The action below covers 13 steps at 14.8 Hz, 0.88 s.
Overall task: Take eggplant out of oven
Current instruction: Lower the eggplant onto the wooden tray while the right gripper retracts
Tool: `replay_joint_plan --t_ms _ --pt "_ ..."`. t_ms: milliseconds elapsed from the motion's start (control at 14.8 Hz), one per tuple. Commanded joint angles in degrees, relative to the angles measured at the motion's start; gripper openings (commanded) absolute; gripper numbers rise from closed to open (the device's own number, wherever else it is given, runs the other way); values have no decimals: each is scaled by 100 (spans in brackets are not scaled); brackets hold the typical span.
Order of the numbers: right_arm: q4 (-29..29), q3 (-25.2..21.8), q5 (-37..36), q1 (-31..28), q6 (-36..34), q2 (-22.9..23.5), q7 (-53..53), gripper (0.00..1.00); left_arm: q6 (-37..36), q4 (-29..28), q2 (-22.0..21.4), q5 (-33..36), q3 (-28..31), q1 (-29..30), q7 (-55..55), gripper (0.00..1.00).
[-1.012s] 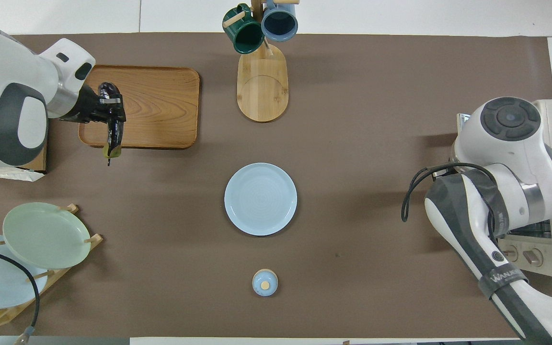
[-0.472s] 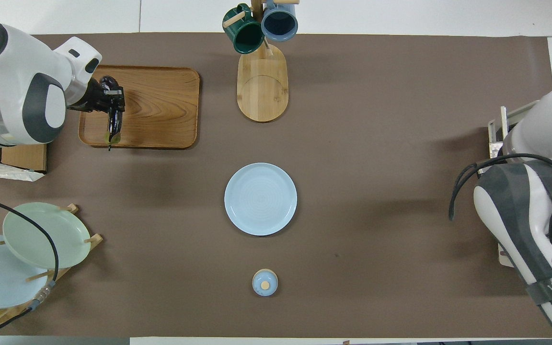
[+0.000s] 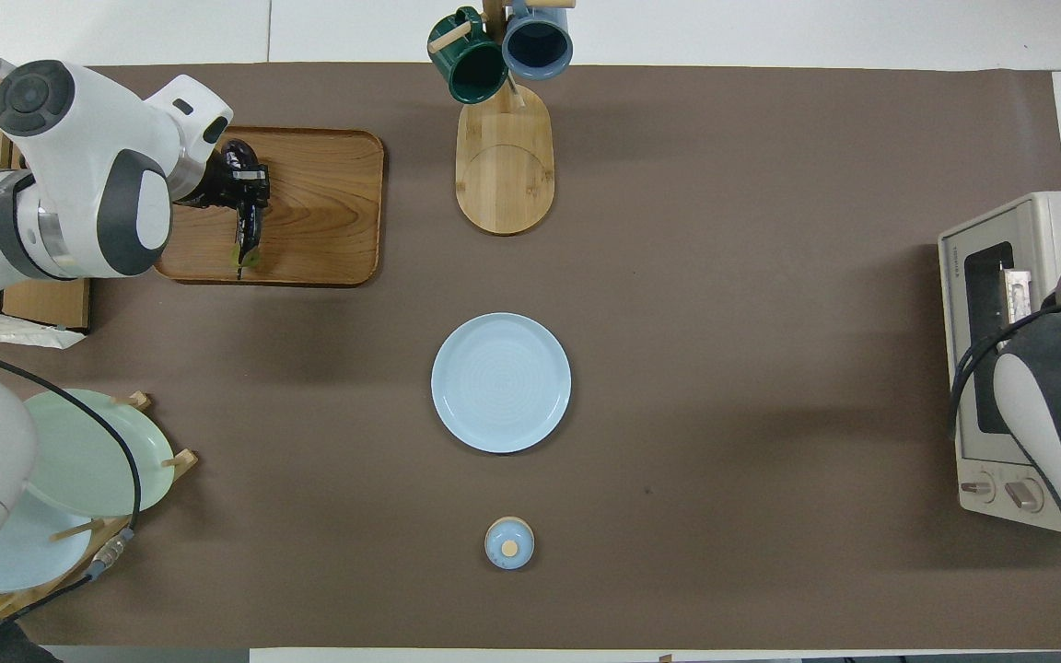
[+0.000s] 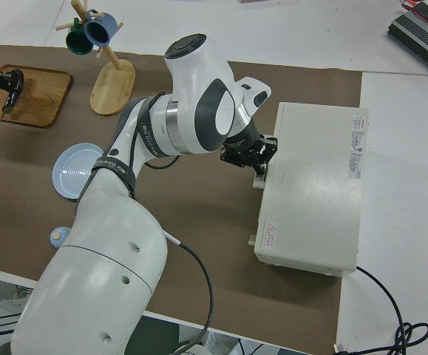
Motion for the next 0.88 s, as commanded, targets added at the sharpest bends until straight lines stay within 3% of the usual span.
replay_joint_plan --t_ms 0,67,135,202,337,472,810 --pt "399 106 251 56 -678 -328 -163 13 64 45 22 136 60 -57 25 0" --pt "593 107 462 74 -889 -328 -181 21 55 45 22 188 60 -57 25 63" --pt "691 98 829 66 -970 -328 -216 30 3 80 13 285 52 -31 42 100" --pt "727 81 1190 22 -979 -337 -216 46 -41 133 13 373 52 -4 51 100" --pt "736 72 1552 13 -1006 -372 -190 100 -129 160 -74 330 52 40 60 100" --pt "788 98 1597 66 -1006 -398 -155 100 -453 151 -311 304 52 110 60 100" --pt "1026 107 1791 109 -945 -223 -102 100 -1849 45 -1470 294 60 215 -107 100"
